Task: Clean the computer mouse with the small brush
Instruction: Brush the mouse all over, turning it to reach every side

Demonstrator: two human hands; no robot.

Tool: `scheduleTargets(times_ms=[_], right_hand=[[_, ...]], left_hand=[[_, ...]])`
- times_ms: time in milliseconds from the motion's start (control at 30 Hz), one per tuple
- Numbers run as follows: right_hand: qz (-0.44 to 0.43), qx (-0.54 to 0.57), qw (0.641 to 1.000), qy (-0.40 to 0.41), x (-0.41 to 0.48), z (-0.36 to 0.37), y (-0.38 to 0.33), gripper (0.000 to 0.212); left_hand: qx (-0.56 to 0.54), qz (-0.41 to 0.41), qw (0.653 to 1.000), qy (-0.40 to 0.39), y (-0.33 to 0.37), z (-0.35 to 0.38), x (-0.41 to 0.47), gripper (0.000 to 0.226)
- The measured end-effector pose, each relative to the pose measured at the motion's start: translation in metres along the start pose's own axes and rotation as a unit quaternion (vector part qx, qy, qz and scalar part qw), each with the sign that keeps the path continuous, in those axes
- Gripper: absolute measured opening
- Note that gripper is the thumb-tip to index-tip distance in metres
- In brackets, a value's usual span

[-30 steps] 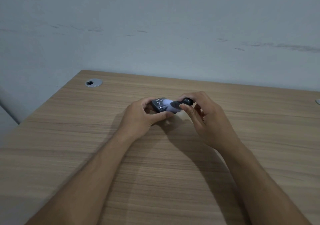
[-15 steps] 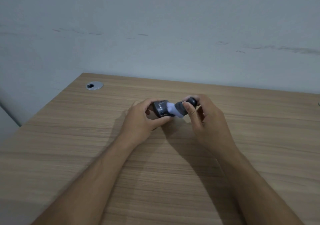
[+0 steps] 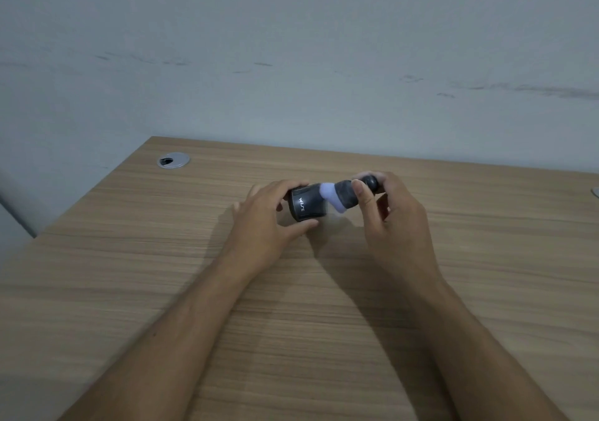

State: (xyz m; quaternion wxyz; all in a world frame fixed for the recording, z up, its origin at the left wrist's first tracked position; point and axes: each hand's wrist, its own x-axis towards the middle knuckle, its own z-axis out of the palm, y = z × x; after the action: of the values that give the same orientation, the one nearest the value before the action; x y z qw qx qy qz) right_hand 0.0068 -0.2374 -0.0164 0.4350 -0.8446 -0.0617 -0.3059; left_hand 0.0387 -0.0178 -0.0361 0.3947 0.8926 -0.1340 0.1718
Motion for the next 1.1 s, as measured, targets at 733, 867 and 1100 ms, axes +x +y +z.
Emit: scheduleTargets(times_ms=[733,867,1100], right_hand=[[-0.023,0.055,0.998,0.001,-0.007,0.011,-0.017,0.011],[-0.002,-0.003,0.999,0.048,-0.001,0.009,-0.002,0.012],[-0.01,0.054,0.998,0.033,-0.004,0.003,-0.017,0.018]], left_hand=[[0.105,0.031,0.994,-0.006,0.006,0.002,0.001,0.058],[0.122,0.064,0.99,-0.019,0.006,-0.003,0.001,0.069],[0.132,0.076,0.988,-0.001,0.009,0.001,0.002,0.07]])
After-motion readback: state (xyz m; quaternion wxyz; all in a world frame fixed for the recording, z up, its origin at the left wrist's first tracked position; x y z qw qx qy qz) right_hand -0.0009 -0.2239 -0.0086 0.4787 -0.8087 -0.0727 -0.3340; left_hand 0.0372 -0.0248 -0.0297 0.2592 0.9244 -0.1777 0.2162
